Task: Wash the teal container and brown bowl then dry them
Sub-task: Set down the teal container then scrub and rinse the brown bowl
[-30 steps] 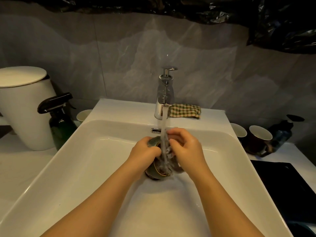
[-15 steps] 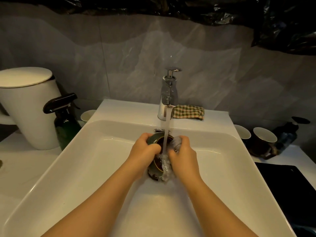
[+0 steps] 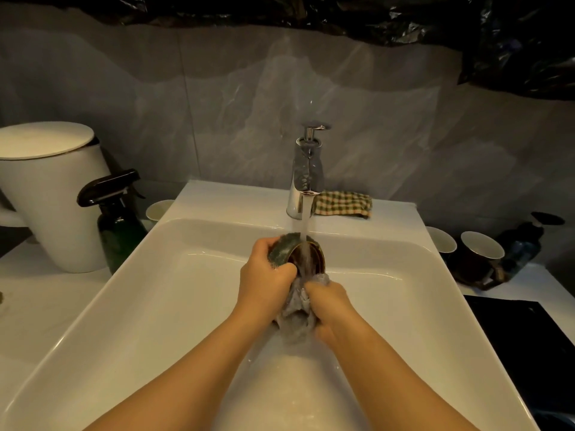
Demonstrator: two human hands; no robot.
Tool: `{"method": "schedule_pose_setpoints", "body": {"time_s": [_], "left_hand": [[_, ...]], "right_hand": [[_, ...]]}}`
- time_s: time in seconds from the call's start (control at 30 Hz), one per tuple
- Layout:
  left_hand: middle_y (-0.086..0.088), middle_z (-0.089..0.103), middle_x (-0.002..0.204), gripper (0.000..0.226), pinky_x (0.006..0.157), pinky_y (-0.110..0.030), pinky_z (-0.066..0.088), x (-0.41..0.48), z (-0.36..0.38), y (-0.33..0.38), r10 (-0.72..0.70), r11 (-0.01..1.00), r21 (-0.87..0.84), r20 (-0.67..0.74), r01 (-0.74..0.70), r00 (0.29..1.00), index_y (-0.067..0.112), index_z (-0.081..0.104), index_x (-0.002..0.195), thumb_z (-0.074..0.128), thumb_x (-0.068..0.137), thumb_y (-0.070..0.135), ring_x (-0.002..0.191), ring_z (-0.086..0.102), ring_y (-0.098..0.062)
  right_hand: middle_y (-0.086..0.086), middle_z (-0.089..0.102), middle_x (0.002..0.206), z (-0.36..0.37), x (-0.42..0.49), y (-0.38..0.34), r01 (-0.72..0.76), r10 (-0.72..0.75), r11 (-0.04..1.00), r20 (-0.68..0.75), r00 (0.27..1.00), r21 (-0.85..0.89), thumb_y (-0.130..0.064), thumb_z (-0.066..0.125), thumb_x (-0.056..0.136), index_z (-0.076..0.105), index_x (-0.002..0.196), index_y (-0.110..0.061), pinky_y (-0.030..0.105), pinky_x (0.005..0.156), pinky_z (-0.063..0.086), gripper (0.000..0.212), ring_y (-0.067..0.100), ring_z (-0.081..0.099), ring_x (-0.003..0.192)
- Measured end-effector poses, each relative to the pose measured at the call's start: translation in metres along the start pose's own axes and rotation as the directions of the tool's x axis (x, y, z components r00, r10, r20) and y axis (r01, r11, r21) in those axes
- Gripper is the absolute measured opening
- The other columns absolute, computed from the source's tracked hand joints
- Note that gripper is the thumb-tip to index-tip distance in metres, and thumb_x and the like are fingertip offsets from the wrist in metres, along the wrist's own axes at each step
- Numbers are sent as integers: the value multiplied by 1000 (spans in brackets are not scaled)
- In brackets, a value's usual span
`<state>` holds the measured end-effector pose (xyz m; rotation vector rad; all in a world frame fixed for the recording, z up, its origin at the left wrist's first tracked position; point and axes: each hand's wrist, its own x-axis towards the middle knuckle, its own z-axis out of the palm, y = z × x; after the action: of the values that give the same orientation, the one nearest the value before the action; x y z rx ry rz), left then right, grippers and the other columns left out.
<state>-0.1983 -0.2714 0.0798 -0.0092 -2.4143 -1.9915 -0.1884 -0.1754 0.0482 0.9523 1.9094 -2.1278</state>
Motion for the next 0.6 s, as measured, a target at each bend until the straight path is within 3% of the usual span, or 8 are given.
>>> {"method": "schedule_pose_setpoints", "body": {"time_s": [0.1, 0.17, 0.23, 0.3, 0.4, 0.43, 0.5, 0.6], "left_hand": [[3, 56, 80, 34, 55, -22, 40, 2, -5, 1, -65, 985, 170, 186, 33, 980, 21, 50, 106, 53, 79, 1, 69, 54, -10], [2, 59, 85, 36, 64, -26, 47, 0, -3, 2, -103, 961, 275, 299, 18, 949, 23, 50, 106, 54, 77, 2, 77, 57, -13], [-1, 61, 90, 36, 72, -31, 50, -1, -2, 3, -117, 965, 260, 304, 35, 945, 23, 52, 107, 55, 76, 3, 83, 59, -17], [0, 61, 89, 35, 69, -27, 49, -3, 0, 5, -75, 982, 186, 250, 28, 965, 26, 51, 103, 54, 77, 3, 80, 58, -14], [12, 57, 86, 45, 61, -13, 44, -12, 7, 5, 0, 999, 47, 61, -3, 998, 32, 46, 105, 55, 76, -1, 75, 54, -1], [17, 54, 86, 48, 60, -10, 42, -15, 10, 4, 12, 1000, 14, 26, -13, 1000, 33, 45, 106, 55, 75, -3, 76, 53, 1], [15, 53, 88, 48, 61, -12, 42, -14, 11, 3, -6, 1000, -28, 22, 7, 1000, 31, 43, 108, 56, 75, -3, 78, 53, 0], [2, 56, 87, 39, 61, -25, 43, 0, 1, 1, -109, 994, 5, 73, 109, 991, 23, 46, 107, 59, 76, 3, 76, 56, -12]], "right_hand": [[3, 60, 82, -6, -3, -1, 383, -447, 839, -89, 890, -385, 1, 46, 84, 56, 94, -15, 26, 63, 46, 22, 20, 57, 76], [-4, 60, 97, -13, -10, -4, 634, -707, 553, 97, 700, -541, 1, 50, 84, 59, 111, -19, 24, 77, 47, 35, 14, 56, 89], [-6, 61, 102, -17, -12, -7, 733, -784, 364, 236, 574, -575, 1, 53, 83, 61, 113, -20, 23, 79, 46, 37, 12, 56, 92], [-7, 60, 96, -17, -10, -8, 690, -773, 468, 123, 622, -552, 1, 50, 85, 59, 112, -21, 16, 71, 44, 36, 10, 55, 85], [7, 65, 75, -5, -6, -5, 273, -286, 954, -107, 952, -127, -5, 44, 89, 60, 86, -12, 26, 63, 50, 18, 19, 59, 66], [11, 63, 65, -1, -7, -3, 112, -110, 993, -46, 993, 43, -5, 44, 88, 60, 75, -9, 34, 63, 52, 21, 24, 59, 60], [13, 60, 58, 3, -4, 1, 34, -33, 994, -5, 999, 107, -3, 44, 86, 59, 69, -8, 39, 60, 54, 24, 27, 59, 56], [5, 60, 80, -10, -2, -7, 320, -384, 852, -77, 920, -415, -6, 41, 90, 56, 96, -12, 31, 66, 51, 17, 23, 59, 74]]}}
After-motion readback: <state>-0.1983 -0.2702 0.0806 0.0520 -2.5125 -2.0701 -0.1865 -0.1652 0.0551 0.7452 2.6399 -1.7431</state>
